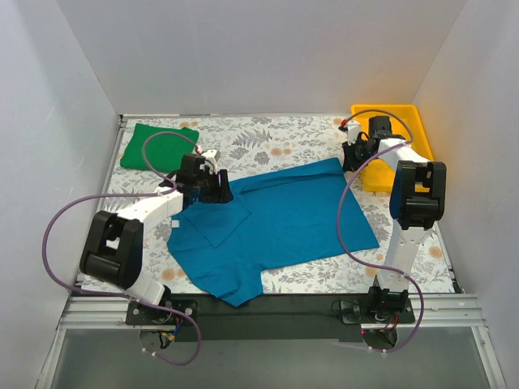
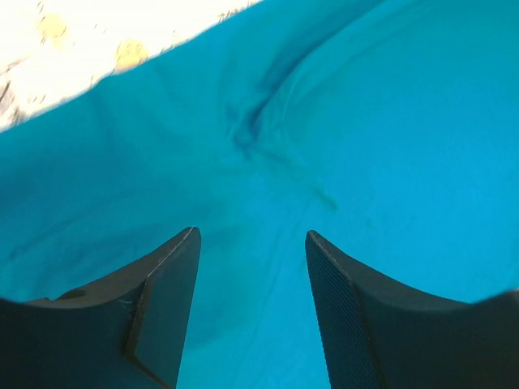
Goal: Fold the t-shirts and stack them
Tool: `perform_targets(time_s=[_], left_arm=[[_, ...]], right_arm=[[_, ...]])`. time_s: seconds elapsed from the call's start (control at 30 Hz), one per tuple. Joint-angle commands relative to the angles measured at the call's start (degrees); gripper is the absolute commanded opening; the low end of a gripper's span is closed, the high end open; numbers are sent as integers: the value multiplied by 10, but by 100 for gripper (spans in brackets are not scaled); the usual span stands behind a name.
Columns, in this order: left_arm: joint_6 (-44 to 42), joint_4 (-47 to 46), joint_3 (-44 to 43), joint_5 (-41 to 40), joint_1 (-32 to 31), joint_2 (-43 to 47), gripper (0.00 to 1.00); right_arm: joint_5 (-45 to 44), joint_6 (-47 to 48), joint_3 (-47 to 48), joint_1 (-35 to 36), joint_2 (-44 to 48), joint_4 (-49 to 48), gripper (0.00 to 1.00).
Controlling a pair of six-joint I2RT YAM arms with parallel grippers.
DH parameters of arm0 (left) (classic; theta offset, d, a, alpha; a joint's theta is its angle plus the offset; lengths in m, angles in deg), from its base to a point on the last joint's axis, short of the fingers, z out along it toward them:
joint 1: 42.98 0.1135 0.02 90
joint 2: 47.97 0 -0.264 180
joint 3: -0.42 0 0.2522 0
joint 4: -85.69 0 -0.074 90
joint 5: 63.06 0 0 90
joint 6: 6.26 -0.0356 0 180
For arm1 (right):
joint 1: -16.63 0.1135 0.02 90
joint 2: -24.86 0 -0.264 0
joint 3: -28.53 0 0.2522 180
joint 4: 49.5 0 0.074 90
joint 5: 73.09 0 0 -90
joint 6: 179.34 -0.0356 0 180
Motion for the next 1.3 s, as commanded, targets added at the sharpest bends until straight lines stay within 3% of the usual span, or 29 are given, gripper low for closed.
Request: perform_targets(time_s=[0.0, 0.5, 0.77, 1.0, 1.17, 1.27], left_arm=[[-29, -18, -55, 5, -11, -37, 53], [-64, 2, -176, -19, -53, -195, 42], [-74, 20, -194, -42, -62, -213, 34], [-81, 24, -190, -37, -64, -212, 20], [-84, 23, -186, -35, -65, -205, 3], [-88, 23, -176, -38, -65, -192, 0]], right_arm=[[4, 1, -9, -5, 32, -18, 1], [11, -2, -9, -9, 32, -20, 1], [13, -2, -8, -10, 29, -20, 1], [14, -4, -6, -12, 27, -21, 1], [12, -3, -6, -13, 27, -21, 1], [11, -3, -3, -14, 26, -21, 1]])
